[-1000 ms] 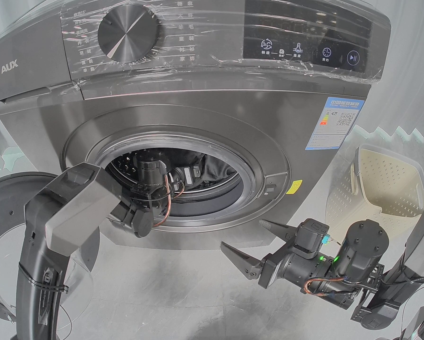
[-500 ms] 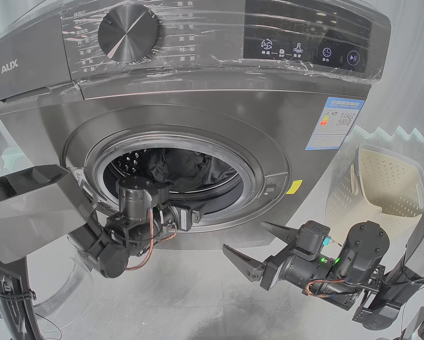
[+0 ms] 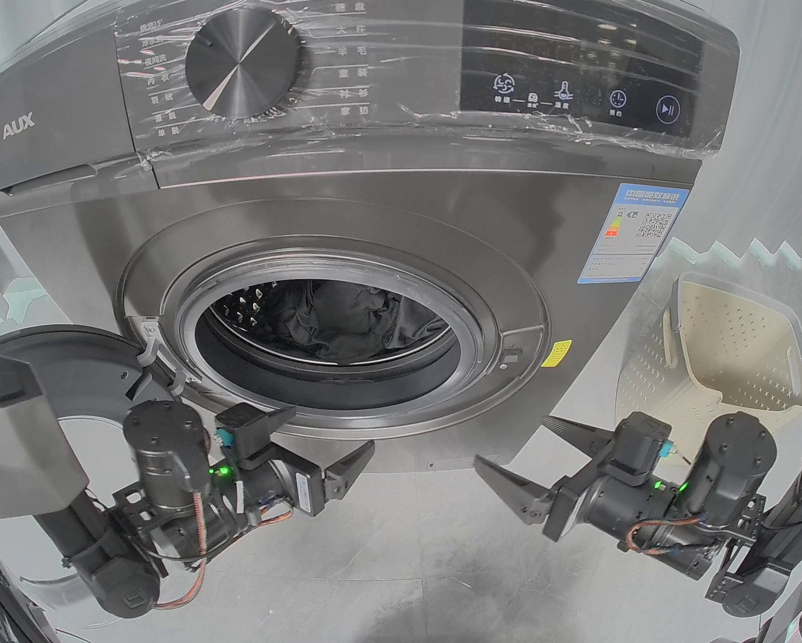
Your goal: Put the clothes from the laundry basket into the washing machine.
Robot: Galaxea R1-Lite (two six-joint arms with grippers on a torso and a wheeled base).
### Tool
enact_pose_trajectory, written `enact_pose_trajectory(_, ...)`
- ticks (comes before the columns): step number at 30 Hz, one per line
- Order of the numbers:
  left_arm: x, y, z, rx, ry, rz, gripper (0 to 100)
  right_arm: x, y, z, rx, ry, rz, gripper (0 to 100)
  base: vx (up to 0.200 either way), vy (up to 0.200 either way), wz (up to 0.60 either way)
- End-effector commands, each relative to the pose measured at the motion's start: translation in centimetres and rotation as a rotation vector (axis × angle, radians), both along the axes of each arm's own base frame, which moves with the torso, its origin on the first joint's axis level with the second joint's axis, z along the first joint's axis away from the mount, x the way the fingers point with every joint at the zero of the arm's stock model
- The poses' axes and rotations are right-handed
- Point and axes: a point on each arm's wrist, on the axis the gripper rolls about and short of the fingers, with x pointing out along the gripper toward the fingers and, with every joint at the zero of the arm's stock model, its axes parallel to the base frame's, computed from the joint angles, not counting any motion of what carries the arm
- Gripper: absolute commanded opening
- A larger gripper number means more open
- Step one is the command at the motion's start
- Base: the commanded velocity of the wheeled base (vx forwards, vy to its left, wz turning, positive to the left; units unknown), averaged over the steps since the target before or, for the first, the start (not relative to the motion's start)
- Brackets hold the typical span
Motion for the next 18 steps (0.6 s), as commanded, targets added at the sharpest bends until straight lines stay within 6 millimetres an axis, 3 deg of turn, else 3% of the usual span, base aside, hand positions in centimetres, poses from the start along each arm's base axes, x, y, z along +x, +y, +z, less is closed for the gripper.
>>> enact_pose_trajectory(1,-3.6,2.4,3.4,-0.068,-0.107,0.001,100,-1.2,-3.6,1.5,0.023,-0.035,-0.081,100,-0.2,0.0,0.0)
enact_pose_trajectory(13,-8.6,7.1,6.2,-0.096,-0.253,0.067,100,-5.2,-8.2,3.8,0.068,-0.133,-0.149,100,-0.2,0.0,0.0)
enact_pose_trajectory(15,-9.7,8.7,6.8,-0.099,-0.3,0.121,100,-6.6,-9.9,5.0,0.098,-0.17,-0.188,100,-0.2,0.0,0.0)
enact_pose_trajectory(18,-11.2,10.2,7.5,-0.076,-0.338,0.169,100,-8.6,-11.9,4.8,0.056,-0.135,-0.229,100,-0.2,0.0,0.0)
